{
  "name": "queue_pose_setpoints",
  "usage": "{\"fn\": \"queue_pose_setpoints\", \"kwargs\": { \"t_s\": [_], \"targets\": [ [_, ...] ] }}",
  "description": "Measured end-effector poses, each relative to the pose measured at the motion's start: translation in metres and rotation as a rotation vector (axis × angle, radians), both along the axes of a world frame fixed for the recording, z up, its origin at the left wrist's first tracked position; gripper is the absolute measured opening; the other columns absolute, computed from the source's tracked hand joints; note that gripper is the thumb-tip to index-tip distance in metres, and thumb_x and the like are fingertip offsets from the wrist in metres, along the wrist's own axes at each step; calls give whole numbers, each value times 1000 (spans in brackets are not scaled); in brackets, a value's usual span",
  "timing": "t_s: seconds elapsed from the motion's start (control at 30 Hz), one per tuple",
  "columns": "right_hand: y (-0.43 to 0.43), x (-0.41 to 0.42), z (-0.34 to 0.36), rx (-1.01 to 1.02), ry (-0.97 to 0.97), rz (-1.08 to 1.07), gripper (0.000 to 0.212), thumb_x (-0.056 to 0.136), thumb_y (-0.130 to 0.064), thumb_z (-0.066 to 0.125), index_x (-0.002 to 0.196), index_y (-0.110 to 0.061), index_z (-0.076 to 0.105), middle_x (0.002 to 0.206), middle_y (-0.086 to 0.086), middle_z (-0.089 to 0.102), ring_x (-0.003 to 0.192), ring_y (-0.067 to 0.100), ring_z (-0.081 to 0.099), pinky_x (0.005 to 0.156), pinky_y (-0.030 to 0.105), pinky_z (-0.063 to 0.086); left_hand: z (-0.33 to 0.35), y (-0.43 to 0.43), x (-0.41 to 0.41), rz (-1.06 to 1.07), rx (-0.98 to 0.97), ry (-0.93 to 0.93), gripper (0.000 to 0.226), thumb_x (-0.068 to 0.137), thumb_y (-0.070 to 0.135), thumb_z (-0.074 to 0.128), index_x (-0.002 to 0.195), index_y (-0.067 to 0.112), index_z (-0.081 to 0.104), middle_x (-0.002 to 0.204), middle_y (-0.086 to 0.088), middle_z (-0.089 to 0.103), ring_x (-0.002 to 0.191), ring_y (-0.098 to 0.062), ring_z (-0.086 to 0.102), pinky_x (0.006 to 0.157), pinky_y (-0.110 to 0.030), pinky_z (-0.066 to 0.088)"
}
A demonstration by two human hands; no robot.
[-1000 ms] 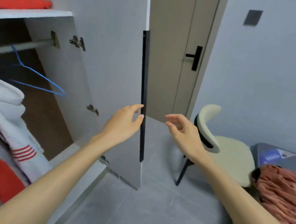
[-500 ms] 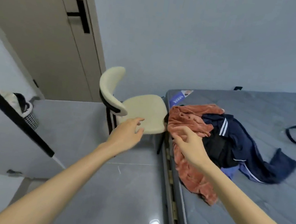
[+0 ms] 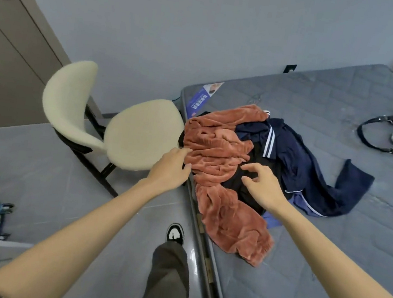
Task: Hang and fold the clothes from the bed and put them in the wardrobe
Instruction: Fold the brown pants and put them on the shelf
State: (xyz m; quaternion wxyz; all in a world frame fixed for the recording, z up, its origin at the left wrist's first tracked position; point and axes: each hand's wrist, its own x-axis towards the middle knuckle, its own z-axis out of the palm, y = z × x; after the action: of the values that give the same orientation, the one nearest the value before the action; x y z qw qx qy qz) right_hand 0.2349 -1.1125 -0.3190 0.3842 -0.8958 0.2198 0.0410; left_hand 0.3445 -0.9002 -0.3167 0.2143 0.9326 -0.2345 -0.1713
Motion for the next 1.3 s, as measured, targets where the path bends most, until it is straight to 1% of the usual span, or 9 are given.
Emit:
{"fn": "queue_pose_setpoints", "kwargs": {
  "t_s": [0.17, 0.37, 0.53, 0.67, 0.77, 0.9, 1.03, 1.2, 1.3],
  "targets": [
    [-37, 73, -46, 17, 78, -51, 29, 89, -13, 57, 117, -19, 61, 125, 9, 54, 105, 30, 56, 101, 44, 40, -56, -47, 91, -83, 71, 29, 48, 94, 20, 46, 142, 14, 39, 144, -10, 41, 129, -30, 40, 104, -43, 37],
    [-78, 169, -114, 36, 264, -113, 37, 90, -15, 57, 126, -19, 56, 132, 8, 52, 120, 32, 47, 103, 40, 36, -128, -102, 206, -233, 192, 27, 45, 93, 18, 47, 137, 12, 41, 142, -6, 41, 124, -31, 42, 96, -46, 42],
    [-105, 235, -172, -3, 261, -74, 44, 80, -6, 62, 121, -23, 61, 130, 4, 56, 127, 28, 43, 104, 38, 31, -200, -136, 278, -482, 400, 103, 66, 87, 34, 61, 145, 27, 31, 157, 1, 16, 142, -28, 14, 112, -48, 24],
    [-121, 266, -222, -71, 500, -6, 47, 82, -21, 66, 127, -31, 54, 151, 8, 29, 143, 29, 16, 110, 41, 27, -241, -147, 300, -683, 666, 3, 67, 82, 31, 68, 141, 32, 35, 155, -4, 17, 136, -31, 26, 110, -51, 19],
    [-123, 279, -244, -139, 647, -9, 52, 77, -28, 74, 125, -28, 54, 154, 15, 12, 145, 30, 0, 109, 43, 29, -253, -152, 302, -648, 617, -158, 50, 90, 14, 54, 136, 22, 36, 143, -6, 34, 120, -31, 42, 98, -45, 32],
    [-122, 285, -257, -250, 658, 3, 49, 73, -39, 79, 112, -19, 59, 137, 13, 31, 134, 35, 18, 97, 43, 41, -259, -152, 303, -591, 555, -233, 32, 94, 9, 41, 126, 16, 41, 125, -5, 44, 109, -30, 47, 83, -40, 35],
    [-122, 276, -250, -263, 640, 87, 40, 78, -41, 73, 103, -15, 57, 120, 9, 48, 116, 32, 48, 90, 42, 45, -251, -148, 293, -607, 609, -238, 26, 94, 3, 38, 117, 12, 45, 116, -7, 49, 108, -31, 48, 84, -40, 36],
    [-96, 249, -221, -345, 594, 217, 49, 92, -36, 52, 136, -21, 34, 131, 12, 45, 111, 35, 56, 95, 45, 37, -226, -129, 267, -479, 649, -118, 32, 93, 8, 47, 124, 14, 43, 121, -9, 53, 110, -31, 51, 81, -38, 41],
    [-78, 226, -192, -431, 470, 278, 47, 93, -23, 46, 136, -32, 31, 132, 12, 41, 99, 34, 59, 95, 47, 34, -208, -101, 233, -410, 573, -78, 30, 93, 8, 42, 123, 12, 42, 116, -11, 56, 105, -32, 56, 72, -36, 37]
  ]
}}
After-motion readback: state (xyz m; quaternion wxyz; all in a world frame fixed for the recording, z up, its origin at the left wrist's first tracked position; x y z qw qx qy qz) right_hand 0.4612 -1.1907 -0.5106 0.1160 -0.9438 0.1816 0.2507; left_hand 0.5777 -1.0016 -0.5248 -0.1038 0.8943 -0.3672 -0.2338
